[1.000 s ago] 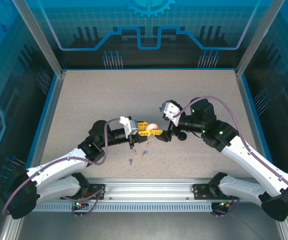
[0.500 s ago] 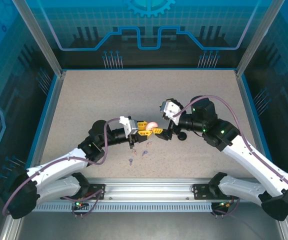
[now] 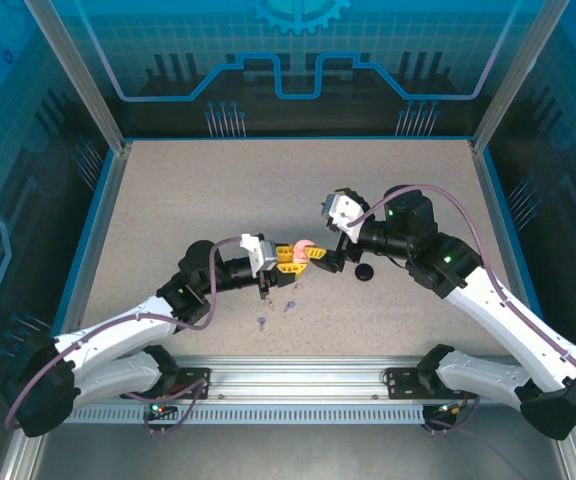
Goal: Insert wireless bluetooth earbuds into charging case
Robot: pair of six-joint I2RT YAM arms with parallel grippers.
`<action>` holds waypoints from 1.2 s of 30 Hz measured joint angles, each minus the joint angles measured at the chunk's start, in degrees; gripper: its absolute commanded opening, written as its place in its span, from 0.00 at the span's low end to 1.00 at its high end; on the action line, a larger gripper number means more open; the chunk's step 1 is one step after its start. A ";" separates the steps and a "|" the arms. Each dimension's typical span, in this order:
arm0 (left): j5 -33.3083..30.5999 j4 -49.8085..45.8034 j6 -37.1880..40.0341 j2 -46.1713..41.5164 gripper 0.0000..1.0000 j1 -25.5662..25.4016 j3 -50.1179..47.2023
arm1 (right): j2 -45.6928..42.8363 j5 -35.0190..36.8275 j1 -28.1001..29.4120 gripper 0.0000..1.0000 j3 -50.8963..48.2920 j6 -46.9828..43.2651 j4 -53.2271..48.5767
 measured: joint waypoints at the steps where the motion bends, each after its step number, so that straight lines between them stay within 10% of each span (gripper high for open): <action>1: -0.04 0.02 0.00 0.00 0.00 0.00 -0.02 | -0.11 -0.20 -0.15 0.99 0.00 0.02 0.00; 20: -9.35 2.73 -1.31 -13.51 0.00 0.00 -10.86 | 4.59 7.37 -4.76 1.00 -1.31 26.34 -6.99; 36: -12.52 -9.20 -1.09 -32.46 0.00 0.00 -13.53 | 32.06 5.99 5.33 0.62 0.31 49.03 -11.65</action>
